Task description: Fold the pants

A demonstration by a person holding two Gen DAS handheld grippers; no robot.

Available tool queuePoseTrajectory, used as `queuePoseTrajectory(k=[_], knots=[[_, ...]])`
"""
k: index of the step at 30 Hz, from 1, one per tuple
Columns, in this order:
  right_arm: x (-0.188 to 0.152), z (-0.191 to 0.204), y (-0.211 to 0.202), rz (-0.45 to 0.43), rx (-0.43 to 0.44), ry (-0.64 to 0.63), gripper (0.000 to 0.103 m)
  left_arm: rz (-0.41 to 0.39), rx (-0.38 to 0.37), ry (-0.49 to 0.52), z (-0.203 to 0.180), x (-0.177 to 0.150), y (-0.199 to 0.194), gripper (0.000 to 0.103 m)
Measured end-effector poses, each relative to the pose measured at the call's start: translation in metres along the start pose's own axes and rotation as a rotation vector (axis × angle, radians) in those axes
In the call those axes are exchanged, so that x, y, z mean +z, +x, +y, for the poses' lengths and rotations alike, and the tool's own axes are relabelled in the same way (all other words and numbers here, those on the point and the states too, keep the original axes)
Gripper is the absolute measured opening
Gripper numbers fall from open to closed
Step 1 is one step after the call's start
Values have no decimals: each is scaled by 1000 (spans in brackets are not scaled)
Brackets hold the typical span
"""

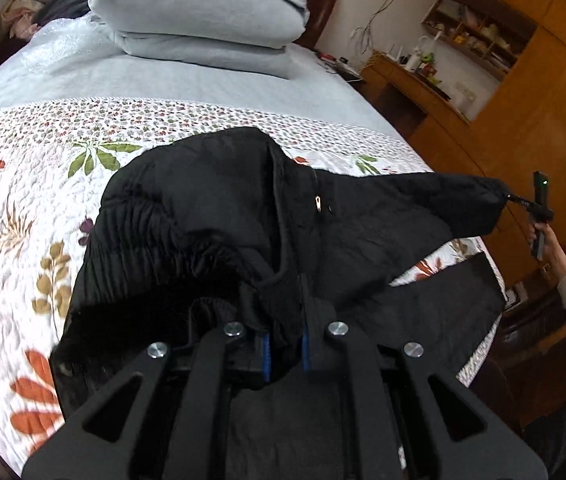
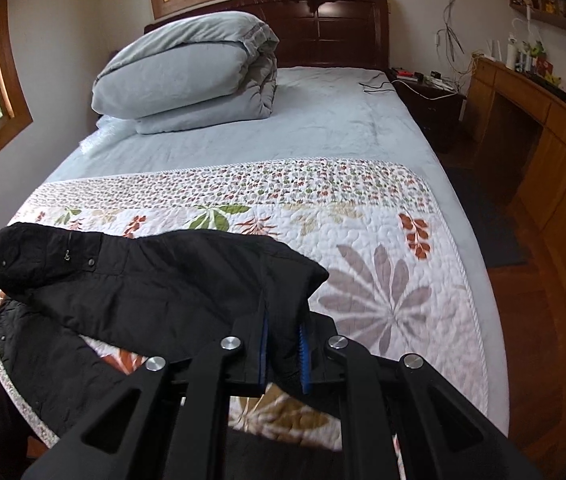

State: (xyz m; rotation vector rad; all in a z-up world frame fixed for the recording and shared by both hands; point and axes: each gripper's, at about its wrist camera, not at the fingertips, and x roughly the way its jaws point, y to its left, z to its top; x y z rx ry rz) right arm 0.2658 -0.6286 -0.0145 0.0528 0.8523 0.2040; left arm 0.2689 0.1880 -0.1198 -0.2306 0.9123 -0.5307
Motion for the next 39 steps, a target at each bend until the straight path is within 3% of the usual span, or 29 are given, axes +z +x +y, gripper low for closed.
queuePoseTrajectory(k=[8,14,28,33,35,37,39], knots=[[-50,-18,-59,-64,-4,108,11,6,9,26,-14,-45,-34,10],[-116,-43,-104,-116,8,257,11,-3,20,-12,-6,-76,-47,11],[-248,-65,-98,-33,7,508,11,34,48,-110,9,-144,-52,20],[-279,-68,-86,13,-12,563,11,47,122,-131,13,-163,-63,35],[-289,-70,-82,19,-9,587,11,26,180,-163,17,-172,-79,57],[-296,-72,-78,27,-12,605,11,4,215,-198,21,-179,-95,65],[-300,-71,-76,34,-16,617,12,-16,233,-250,23,-189,-113,66]])
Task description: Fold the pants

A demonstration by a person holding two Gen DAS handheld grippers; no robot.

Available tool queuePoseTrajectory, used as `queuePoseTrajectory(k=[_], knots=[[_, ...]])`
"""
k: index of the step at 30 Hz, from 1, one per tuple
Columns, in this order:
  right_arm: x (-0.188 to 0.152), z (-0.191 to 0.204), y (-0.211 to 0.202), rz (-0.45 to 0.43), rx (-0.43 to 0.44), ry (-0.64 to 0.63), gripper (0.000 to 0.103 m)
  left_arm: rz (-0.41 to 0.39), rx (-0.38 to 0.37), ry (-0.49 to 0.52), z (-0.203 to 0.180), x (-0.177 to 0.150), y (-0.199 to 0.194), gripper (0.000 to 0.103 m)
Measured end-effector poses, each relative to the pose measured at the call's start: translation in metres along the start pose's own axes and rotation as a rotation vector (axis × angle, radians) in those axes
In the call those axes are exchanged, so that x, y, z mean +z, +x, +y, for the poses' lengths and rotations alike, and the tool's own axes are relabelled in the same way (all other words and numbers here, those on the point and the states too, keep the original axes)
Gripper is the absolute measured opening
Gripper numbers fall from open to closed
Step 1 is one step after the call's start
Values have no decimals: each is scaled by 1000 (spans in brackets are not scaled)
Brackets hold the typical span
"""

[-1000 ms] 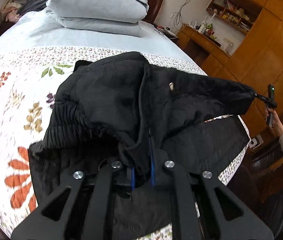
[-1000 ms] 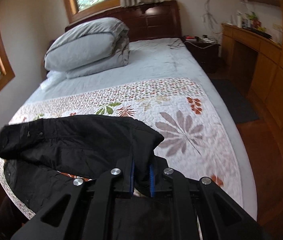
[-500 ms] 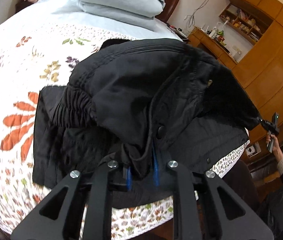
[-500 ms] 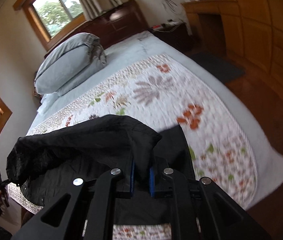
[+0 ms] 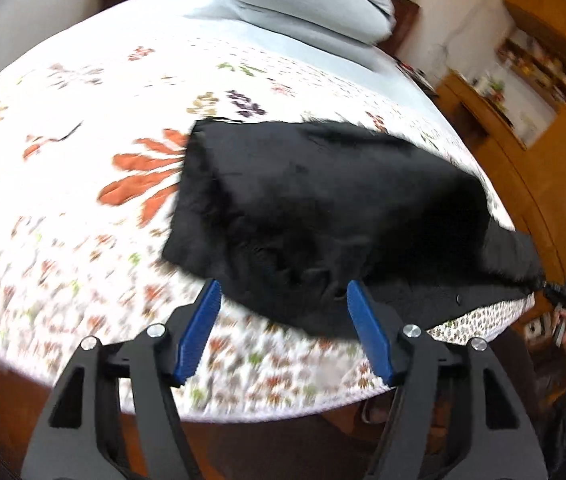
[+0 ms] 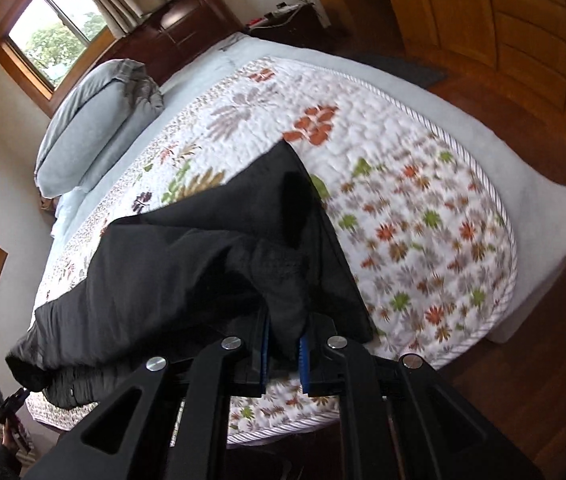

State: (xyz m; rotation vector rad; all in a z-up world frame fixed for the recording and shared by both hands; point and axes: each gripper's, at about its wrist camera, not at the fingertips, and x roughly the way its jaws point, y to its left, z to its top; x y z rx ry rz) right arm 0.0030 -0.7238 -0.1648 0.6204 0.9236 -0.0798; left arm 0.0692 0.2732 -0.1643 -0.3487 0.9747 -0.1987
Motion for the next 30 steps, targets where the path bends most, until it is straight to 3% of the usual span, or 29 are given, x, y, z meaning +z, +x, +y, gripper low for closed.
queuePoseTrajectory(k=[2,6,10,13,17,21,25,27,29,30], knots=[[-2,0,-1,-4,-17,8,22,-13,-26,-84,-1,-7,-15,73],[-5,1,-8,-18,-56,21,47,-34,-189,-187,-36,-16,-22,88],[-8,3,-17,-23,-64,24,49,-29,-286,-282,-71,-15,0,90],[-12,5,-26,-27,-80,14,49,-59,-368,-422,-84,-7,17,90],[-16,13,-37,-36,-99,-18,50,-29,-288,-575,-79,6,42,90],[-20,28,-49,-66,-68,-41,50,-18,-280,-794,-43,5,63,90],[-23,54,-58,-90,-72,-97,59,6,-215,-832,-37,9,73,88],[-24,69,-63,-107,-108,-144,59,16,-144,-767,-44,14,72,76],[-24,79,-68,-129,-125,-159,59,20,-82,-682,-51,17,73,50],[-24,79,-71,-141,-130,-155,59,16,-89,-653,-53,18,75,45]])
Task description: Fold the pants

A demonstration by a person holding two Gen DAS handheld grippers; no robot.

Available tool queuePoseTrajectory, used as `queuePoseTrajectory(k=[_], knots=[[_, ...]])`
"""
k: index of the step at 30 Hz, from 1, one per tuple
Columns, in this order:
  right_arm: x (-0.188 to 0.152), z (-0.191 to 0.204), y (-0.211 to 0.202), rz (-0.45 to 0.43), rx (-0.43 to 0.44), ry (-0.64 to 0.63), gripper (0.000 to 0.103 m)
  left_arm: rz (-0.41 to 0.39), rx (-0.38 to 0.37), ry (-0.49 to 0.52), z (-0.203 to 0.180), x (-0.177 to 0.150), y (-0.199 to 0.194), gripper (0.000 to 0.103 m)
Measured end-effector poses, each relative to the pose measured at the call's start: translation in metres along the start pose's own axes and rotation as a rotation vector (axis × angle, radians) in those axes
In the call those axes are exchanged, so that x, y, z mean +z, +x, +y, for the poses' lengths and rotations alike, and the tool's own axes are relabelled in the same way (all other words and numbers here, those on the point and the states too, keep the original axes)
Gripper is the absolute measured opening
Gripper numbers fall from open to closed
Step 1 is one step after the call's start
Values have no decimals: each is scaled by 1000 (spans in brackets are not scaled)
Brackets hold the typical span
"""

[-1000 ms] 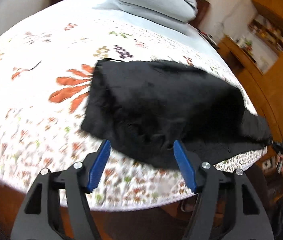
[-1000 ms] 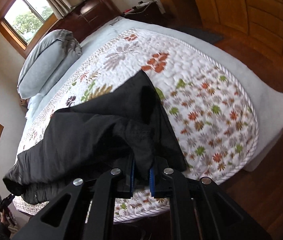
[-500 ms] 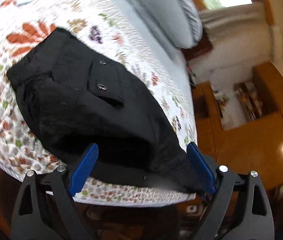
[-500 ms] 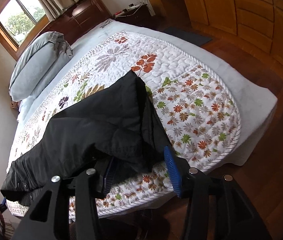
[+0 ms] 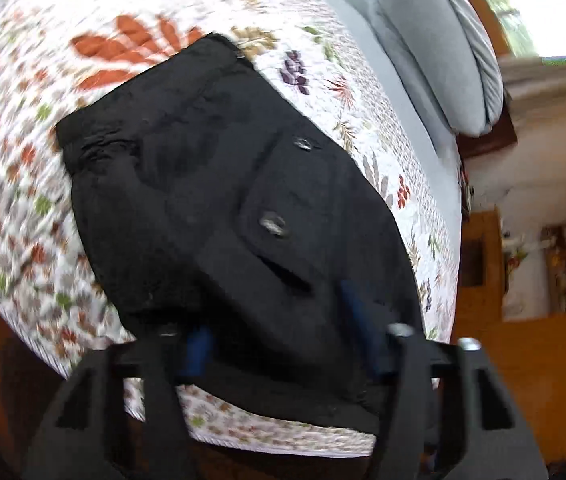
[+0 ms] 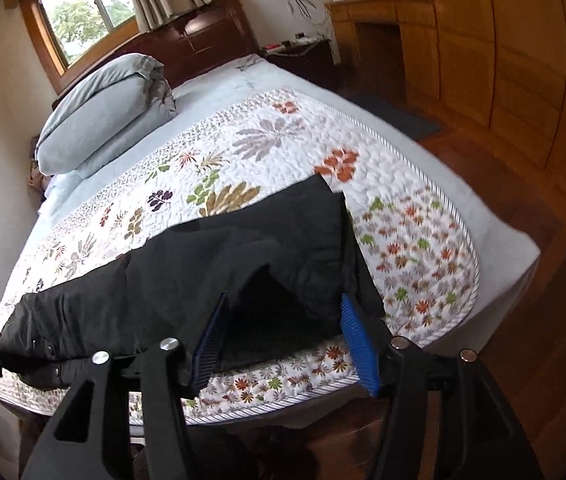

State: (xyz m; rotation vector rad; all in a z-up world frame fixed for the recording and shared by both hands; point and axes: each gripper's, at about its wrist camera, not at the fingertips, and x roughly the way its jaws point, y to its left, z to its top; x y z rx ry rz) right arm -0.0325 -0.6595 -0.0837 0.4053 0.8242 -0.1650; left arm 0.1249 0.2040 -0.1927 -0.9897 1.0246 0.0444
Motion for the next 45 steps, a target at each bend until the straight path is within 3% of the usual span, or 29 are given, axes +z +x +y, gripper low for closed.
queuePoseTrajectory(k=[5,7,10,12,13,16,18,21,24,27,28,32,36,39,45], knots=[[4,1,-12,-40,3,34,59,-1,-37,2,10,6,4,14],[5,1,-13,-49,14,43,59,-11,-54,17,8,9,7,9],[6,-2,-11,-50,25,70,59,-88,-86,164,-18,17,1,7],[5,-2,-8,-43,32,82,59,-187,-114,371,-46,7,-18,6],[4,-2,-7,-38,29,81,59,-227,-179,450,-55,-2,-31,6],[2,-3,-2,-22,27,76,59,-244,-268,523,-44,-21,-55,6],[1,-3,1,-19,35,84,60,-234,-213,541,-26,-31,-60,7],[0,-2,10,-11,79,113,64,-148,-37,521,17,-37,-37,7],[-4,3,17,8,128,132,64,-87,30,483,46,-38,-13,9],[-10,9,18,36,159,133,66,-84,61,495,51,-42,-6,16],[-12,9,18,47,165,134,71,-73,63,489,51,-43,-8,21],[-23,0,14,84,171,151,77,-69,138,535,41,-53,-31,62],[-47,-20,19,145,174,225,79,-108,159,562,30,-62,-61,64],[-66,-36,29,182,171,293,79,-151,134,592,11,-70,-71,75],[-78,-61,50,167,270,441,79,-222,139,616,-29,-69,-49,87]])
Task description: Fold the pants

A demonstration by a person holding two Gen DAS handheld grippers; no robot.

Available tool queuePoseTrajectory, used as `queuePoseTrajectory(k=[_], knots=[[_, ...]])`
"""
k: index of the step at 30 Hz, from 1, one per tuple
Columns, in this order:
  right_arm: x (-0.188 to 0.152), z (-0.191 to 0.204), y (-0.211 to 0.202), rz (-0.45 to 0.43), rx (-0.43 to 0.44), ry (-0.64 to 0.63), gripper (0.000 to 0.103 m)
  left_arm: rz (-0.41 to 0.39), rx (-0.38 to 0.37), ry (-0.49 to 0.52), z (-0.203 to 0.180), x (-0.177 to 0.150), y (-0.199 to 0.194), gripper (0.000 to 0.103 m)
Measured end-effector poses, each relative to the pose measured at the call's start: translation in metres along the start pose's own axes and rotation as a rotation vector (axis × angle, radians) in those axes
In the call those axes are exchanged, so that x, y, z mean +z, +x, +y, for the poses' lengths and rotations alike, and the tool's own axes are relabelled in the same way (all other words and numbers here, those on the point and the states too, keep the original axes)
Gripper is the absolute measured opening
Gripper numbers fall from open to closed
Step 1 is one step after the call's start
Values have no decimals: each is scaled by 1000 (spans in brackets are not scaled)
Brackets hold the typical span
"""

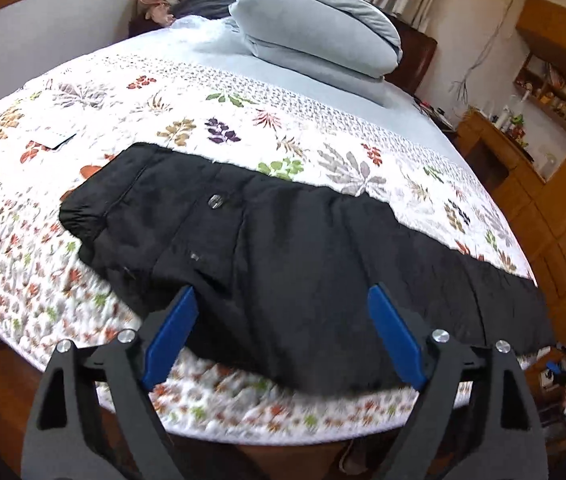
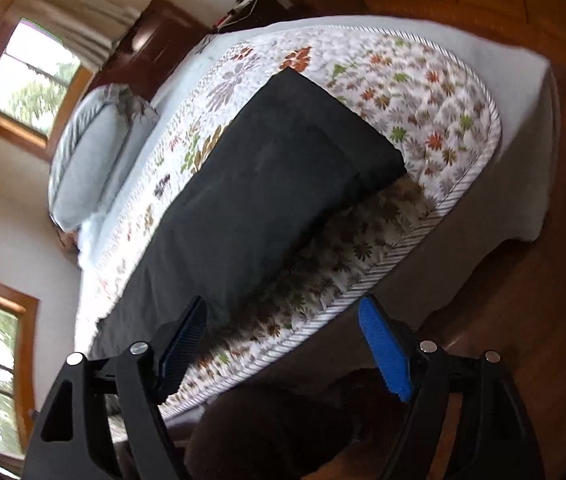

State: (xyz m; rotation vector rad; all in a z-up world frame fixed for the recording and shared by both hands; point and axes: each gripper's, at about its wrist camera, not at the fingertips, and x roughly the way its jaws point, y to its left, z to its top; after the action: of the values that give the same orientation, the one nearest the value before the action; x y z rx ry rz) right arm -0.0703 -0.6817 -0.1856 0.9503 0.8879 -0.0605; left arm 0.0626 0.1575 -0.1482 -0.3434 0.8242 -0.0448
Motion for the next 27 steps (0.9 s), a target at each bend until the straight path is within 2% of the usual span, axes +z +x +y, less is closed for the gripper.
queuePoseTrajectory(k=[4,7,9,10,12,13,16,17,20,22,23,24,27], knots=[[16,-15,11,-6,51,88,81,-104,14,-70,-15,8,-17,87],[26,-20,14,-38,67,106,80,-251,65,-39,-28,11,-56,91],[31,-17,10,-76,88,78,60,-311,114,2,-35,16,-73,92],[35,-14,9,-85,91,61,48,-316,119,21,-38,19,-76,93],[43,-3,10,-92,65,23,45,-272,121,57,-45,25,-67,93],[47,1,11,-91,68,9,38,-235,116,71,-48,26,-55,93],[62,21,16,-86,71,-37,32,-145,105,80,-50,22,-19,93],[70,32,18,-86,92,-64,28,-93,107,80,-50,19,1,93],[80,56,29,-55,158,-115,27,-16,127,42,-41,10,39,93],[86,64,37,-26,94,-152,27,12,127,6,-32,5,54,93],[88,61,41,-8,30,-141,27,37,149,-2,-28,2,64,93],[87,50,43,8,-48,-96,27,66,176,-4,-24,0,70,93],[78,20,41,32,-169,-25,27,116,195,-21,-13,-6,88,93]])
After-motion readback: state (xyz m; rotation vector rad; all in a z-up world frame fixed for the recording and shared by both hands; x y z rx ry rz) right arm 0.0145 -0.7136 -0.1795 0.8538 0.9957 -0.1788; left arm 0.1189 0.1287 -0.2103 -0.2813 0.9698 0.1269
